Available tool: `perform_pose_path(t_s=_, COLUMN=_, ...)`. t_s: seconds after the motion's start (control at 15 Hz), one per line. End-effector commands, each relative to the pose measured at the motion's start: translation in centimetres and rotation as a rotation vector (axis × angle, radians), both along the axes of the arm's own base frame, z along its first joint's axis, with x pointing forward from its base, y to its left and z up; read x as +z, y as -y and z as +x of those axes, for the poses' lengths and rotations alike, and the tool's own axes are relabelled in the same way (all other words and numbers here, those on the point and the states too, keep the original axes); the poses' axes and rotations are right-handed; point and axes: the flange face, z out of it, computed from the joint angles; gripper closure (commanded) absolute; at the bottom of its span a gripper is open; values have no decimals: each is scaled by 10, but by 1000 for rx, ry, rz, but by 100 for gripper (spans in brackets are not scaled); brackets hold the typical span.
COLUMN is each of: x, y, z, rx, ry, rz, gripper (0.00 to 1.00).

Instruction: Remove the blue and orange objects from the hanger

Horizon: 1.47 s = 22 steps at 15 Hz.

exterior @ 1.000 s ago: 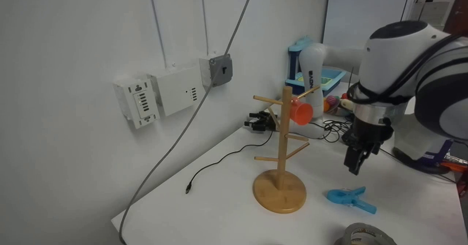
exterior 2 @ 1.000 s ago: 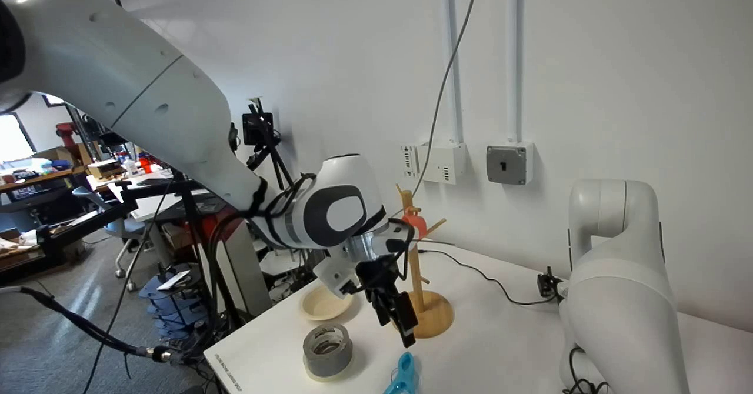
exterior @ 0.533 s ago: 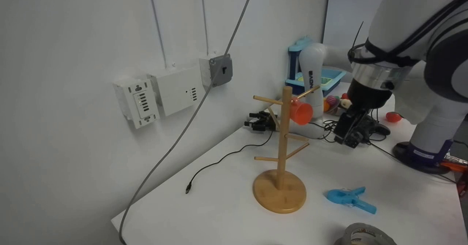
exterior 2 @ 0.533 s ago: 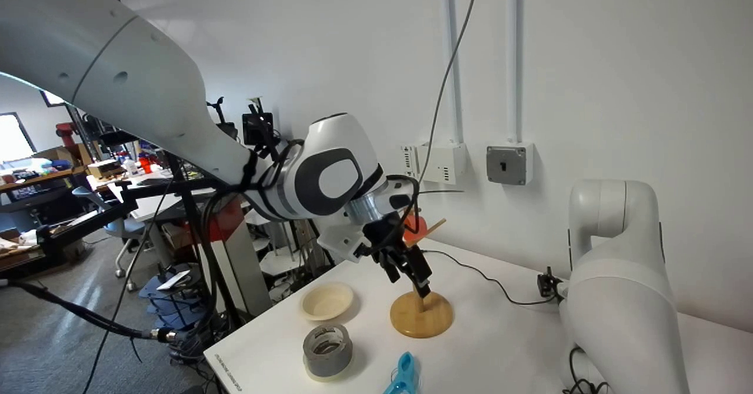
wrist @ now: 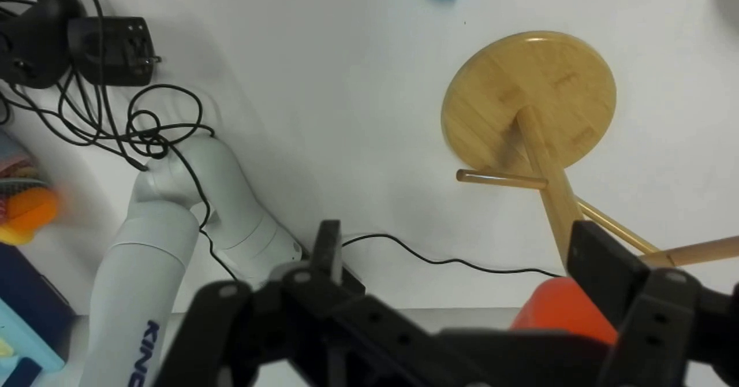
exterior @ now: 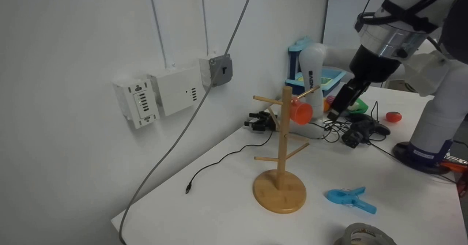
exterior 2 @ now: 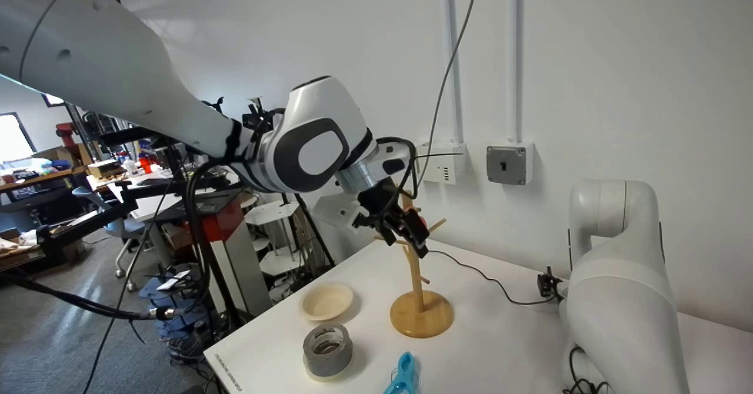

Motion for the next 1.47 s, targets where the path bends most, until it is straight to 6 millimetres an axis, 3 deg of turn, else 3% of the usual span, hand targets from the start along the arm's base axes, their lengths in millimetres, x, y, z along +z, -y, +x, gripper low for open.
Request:
perform_pose_path(t_s=0.0, x=1, y=1, z=-1, rx=1, ry=0, rz=1, gripper=0)
perform_pose_path(t_s=0.53, x=-1, y=0, z=-1, rx=-2, ry=32, rz=-30, gripper=0)
perform_pose_path(t_s=0.93, x=1, y=-13, z=4, rx=31, ry=174, rz=-89, gripper=0)
perform_pose_path(t_s=1.4, x=-6, y=-20, z=2, rx=48, ry=201, rz=-58, gripper=0)
